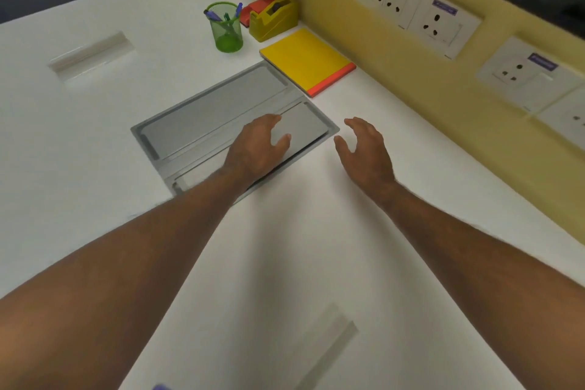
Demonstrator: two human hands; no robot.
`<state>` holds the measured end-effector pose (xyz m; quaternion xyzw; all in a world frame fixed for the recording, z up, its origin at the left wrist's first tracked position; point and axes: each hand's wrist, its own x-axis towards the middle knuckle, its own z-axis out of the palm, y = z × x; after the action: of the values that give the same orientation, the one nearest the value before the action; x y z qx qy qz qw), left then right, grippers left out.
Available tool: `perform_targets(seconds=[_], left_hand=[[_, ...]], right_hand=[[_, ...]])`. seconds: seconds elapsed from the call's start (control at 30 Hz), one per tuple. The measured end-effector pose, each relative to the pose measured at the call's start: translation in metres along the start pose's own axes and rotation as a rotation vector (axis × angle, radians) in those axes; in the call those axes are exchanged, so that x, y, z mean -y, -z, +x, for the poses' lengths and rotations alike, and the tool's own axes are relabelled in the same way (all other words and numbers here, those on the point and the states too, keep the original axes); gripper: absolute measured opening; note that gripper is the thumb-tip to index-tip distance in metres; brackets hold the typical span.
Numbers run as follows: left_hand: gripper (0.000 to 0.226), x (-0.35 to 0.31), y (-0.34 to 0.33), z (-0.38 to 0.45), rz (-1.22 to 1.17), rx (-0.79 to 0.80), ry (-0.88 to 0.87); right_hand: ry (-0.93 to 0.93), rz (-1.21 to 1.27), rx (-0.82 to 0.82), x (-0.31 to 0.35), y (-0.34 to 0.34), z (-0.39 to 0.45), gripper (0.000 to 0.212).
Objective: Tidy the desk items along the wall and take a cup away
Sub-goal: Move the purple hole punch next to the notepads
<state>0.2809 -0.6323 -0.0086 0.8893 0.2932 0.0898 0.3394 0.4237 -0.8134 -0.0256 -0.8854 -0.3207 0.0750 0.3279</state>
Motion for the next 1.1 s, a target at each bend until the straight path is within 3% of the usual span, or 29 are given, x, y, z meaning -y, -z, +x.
perform_targets(seconds=[0.33,0.57,0.83,1.1], left_hand=[[0.056,0.023,0.019,-0.167,0.087,0.024,0.068],[0.057,0.045,0.029,-0.292,0.038,0.059,0.219],[0.049,0.080,0.025,-0.395,-0.082,0.028,0.390],[0.054,0.112,0.028,-0.437,-0.057,0.055,0.424]], right_hand=[[-0.016,-0.037,0.081,0.046,0.005,-0.140,0.050],[0.052,0.029,0.206,0.097,-0.015,-0.244,0.047],[0.118,0.013,0.529,0.145,-0.050,-0.339,0.044],[0.087,-0.103,0.767,0.174,-0.078,-0.374,0.053]])
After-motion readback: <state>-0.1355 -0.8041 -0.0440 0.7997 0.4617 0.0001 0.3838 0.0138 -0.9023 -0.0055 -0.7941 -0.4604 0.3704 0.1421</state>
